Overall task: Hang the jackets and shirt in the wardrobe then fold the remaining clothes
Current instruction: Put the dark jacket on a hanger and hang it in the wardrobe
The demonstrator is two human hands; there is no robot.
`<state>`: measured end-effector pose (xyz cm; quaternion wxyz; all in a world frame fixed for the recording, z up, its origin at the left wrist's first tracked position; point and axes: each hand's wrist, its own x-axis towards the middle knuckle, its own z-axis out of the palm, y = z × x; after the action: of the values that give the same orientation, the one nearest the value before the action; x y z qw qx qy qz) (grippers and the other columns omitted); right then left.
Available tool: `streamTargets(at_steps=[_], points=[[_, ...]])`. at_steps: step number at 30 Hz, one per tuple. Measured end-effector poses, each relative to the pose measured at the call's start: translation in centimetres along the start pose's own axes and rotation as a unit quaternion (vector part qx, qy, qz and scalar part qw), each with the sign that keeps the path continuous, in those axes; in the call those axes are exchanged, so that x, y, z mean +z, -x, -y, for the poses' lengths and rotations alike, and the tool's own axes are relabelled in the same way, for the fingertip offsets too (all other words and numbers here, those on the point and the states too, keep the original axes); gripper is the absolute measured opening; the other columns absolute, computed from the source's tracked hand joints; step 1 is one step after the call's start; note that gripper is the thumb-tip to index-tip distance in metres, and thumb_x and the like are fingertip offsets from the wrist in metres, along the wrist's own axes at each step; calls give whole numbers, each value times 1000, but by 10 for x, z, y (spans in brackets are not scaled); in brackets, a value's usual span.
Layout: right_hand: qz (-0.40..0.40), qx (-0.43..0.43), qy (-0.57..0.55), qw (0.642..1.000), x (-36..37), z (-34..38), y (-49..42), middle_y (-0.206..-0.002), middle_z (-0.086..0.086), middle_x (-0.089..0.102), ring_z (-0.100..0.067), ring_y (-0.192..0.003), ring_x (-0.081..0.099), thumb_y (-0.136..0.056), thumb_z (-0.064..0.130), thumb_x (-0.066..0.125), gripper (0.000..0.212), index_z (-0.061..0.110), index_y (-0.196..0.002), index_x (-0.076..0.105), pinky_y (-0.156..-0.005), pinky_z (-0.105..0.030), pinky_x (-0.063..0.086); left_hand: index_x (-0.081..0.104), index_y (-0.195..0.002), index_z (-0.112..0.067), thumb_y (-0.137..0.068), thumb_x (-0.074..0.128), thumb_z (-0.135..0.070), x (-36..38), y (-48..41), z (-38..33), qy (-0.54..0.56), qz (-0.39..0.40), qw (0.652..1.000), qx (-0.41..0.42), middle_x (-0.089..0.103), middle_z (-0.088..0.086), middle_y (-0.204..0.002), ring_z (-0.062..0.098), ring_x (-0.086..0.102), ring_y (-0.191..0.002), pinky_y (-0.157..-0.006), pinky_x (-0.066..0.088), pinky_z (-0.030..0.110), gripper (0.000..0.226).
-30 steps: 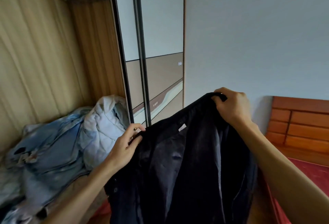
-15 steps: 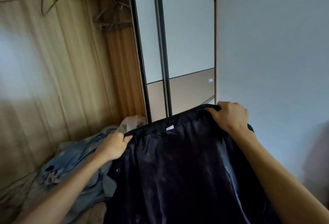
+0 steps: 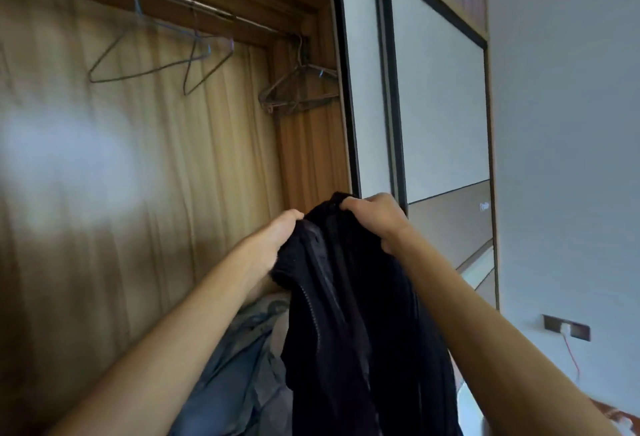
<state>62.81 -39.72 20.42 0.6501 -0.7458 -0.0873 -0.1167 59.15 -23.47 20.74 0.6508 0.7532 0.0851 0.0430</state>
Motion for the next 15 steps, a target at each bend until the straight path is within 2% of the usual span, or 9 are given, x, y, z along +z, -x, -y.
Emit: streamTargets(at_steps=[2, 5, 7, 9, 11, 13, 15], points=[[-12, -51, 24, 998, 42, 16, -5, -84, -14, 75, -27, -75, 72, -76, 39, 72, 40, 0, -84, 72, -73, -43, 62, 65, -86, -9, -102, 41, -41, -19, -1, -14, 32, 21, 999, 7, 69, 7, -64, 19, 63, -59, -50, 45, 24, 43], [-14, -121, 61, 991, 92, 34, -6, -79, -11, 74, -26, -76, 71, -81, 38, 69, 34, 4, -77, 71, -73, -41, 59, 69, -105, -10, -96, 28, -71, -55, 2, -33, 60, 67, 996, -2, 73, 12, -89, 24, 68, -82, -66, 52, 35, 74], [25, -148, 50, 987, 113, 47, -5, -80, -11, 74, -24, -77, 71, -82, 35, 70, 32, 3, -78, 72, -73, -40, 57, 69, -103, -9, -91, 30, -78, -82, 1, -42, 58, 68, 996, -11, 74, 12, -82, 26, 69, -81, -67, 53, 36, 80], [92, -171, 48, 980, 128, 62, -3, -82, -13, 74, -24, -76, 71, -82, 29, 71, 25, 4, -82, 73, -71, -38, 57, 68, -90, -11, -94, 39, -67, -107, -3, -46, 55, 28, 998, 3, 72, 9, -67, 24, 67, -72, -65, 53, 33, 63], [176, -183, 32, 967, 143, 75, -1, -83, -13, 74, -25, -79, 70, -84, 21, 68, 16, 8, -82, 75, -76, -38, 58, 64, -80, -14, -97, 42, -50, -131, -11, -47, 70, -35, 997, 24, 68, 6, -62, 22, 62, -63, -59, 50, 29, 45], [255, -185, -16, 949, 158, 84, -3, -94, -18, 74, -29, -86, 68, -86, 18, 64, 18, 8, -89, 78, -88, -39, 56, 59, -75, -14, -100, 38, -38, -155, -16, -50, 100, -79, 991, 45, 64, 6, -58, 22, 58, -58, -53, 45, 28, 41], [309, -156, -77, 935, 171, 93, -10, -101, -19, 73, -25, -90, 66, -91, 20, 62, 25, 3, -102, 77, -89, -35, 55, 54, -69, -13, -100, 38, -28, -175, -14, -53, 116, -106, 986, 56, 59, 4, -49, 21, 52, -55, -51, 40, 28, 38]])
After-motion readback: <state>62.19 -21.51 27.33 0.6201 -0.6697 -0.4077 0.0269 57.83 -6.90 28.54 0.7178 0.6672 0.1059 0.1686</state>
